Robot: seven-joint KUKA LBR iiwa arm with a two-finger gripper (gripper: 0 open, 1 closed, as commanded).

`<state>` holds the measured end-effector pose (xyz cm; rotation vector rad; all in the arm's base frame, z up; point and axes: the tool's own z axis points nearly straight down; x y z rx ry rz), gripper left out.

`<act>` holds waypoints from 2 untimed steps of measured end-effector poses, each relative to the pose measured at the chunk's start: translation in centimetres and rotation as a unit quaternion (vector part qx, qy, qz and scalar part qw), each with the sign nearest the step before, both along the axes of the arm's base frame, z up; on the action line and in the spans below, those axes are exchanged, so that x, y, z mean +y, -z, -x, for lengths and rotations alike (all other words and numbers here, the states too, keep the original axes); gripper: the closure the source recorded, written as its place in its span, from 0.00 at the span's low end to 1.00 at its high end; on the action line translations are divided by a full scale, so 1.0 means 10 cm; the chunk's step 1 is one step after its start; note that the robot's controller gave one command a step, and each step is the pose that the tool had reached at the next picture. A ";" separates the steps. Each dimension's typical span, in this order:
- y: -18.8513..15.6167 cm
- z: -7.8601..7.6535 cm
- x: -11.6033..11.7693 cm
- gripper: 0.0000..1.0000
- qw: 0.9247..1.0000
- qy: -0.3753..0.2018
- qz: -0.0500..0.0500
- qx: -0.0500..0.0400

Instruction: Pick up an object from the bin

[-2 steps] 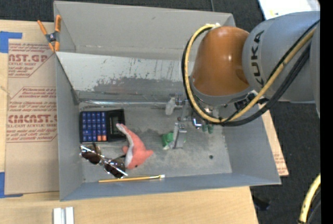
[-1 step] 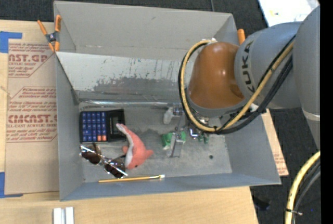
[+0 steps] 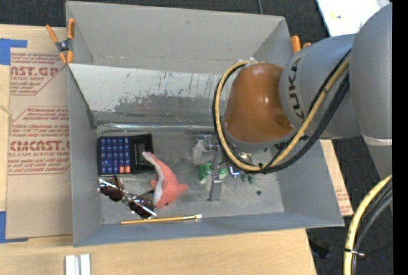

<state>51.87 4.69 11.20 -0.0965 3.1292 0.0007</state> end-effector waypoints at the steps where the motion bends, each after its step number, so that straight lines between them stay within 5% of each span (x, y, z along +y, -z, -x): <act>1: 0.21 -0.19 -0.45 0.00 0.995 0.101 -0.001 0.001; 2: 0.39 -0.22 -0.71 0.00 1.000 -0.010 -0.001 0.000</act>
Offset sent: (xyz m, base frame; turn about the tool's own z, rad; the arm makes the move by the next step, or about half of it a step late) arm 0.0221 -0.0759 -0.0420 -0.0257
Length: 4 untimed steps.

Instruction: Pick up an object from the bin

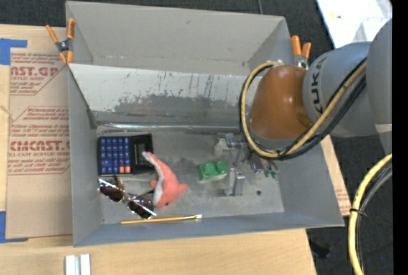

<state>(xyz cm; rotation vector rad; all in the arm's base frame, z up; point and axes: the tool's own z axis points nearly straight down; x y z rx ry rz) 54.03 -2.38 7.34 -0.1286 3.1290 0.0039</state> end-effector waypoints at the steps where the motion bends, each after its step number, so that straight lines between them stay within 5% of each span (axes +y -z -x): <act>1: 0.03 0.24 0.10 1.00 0.992 0.126 0.001 0.000; 2: 0.03 0.24 0.10 1.00 0.992 0.126 0.001 0.000; 3: 0.03 0.19 0.07 1.00 0.984 0.177 -0.001 0.000; 4: -0.60 0.19 0.10 1.00 0.985 0.173 0.000 0.002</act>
Offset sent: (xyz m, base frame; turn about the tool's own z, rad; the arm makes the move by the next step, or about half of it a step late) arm 0.0000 0.0000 0.0000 0.0000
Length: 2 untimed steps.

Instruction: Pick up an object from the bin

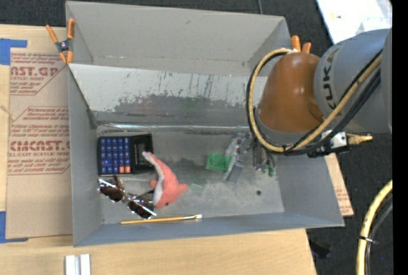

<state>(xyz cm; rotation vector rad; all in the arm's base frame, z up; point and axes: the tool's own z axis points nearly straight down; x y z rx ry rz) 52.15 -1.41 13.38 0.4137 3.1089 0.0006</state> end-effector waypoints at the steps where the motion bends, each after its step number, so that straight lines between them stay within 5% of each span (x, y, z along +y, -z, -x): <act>1: -0.31 0.01 0.15 1.00 1.000 0.007 -0.001 0.001; 2: 0.50 -0.11 0.39 0.00 0.996 -0.090 0.001 -0.003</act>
Offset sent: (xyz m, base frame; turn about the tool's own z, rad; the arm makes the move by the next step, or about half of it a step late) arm 0.0117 0.0426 -0.0606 -0.2051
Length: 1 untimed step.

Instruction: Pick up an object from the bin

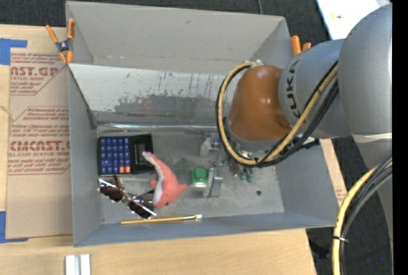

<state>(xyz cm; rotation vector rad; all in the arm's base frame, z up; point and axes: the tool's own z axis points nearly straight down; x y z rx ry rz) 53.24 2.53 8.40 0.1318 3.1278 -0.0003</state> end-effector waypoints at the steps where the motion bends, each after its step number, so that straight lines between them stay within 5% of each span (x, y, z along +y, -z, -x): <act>1: 0.12 0.00 0.04 0.00 1.000 -0.013 0.000 0.001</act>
Offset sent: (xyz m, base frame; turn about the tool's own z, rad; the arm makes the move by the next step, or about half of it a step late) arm -0.0248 0.0023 -0.0140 -0.0657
